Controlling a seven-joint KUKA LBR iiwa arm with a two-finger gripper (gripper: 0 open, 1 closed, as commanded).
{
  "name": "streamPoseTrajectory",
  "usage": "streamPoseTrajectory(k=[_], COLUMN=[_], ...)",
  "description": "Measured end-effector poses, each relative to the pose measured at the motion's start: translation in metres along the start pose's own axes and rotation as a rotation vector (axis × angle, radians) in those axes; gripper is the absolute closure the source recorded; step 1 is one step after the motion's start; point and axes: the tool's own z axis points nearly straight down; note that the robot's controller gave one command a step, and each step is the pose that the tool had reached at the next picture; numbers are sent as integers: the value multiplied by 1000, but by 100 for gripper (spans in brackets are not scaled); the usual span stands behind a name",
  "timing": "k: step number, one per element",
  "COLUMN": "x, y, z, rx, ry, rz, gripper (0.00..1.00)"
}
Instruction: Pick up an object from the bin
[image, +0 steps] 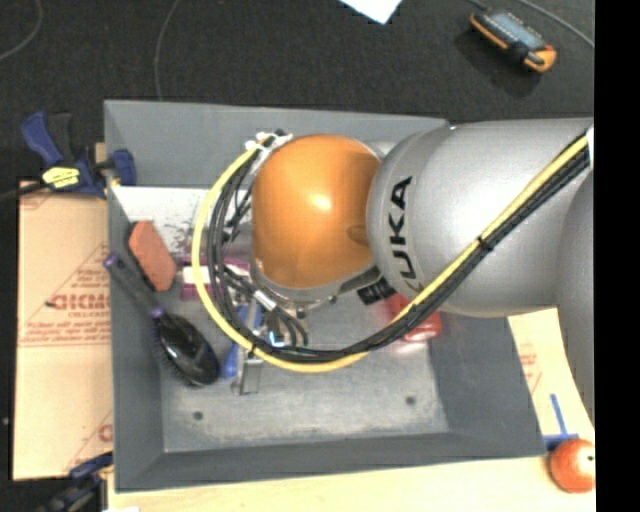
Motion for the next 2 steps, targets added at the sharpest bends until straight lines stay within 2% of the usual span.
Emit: streamPoseTrajectory(k=[1, 2], x=[-2, -50], y=[-1, 18], z=[-4, 74], rx=[-2, -2], ry=[-8, -4], rz=[6, 339], gripper=[0, 0])
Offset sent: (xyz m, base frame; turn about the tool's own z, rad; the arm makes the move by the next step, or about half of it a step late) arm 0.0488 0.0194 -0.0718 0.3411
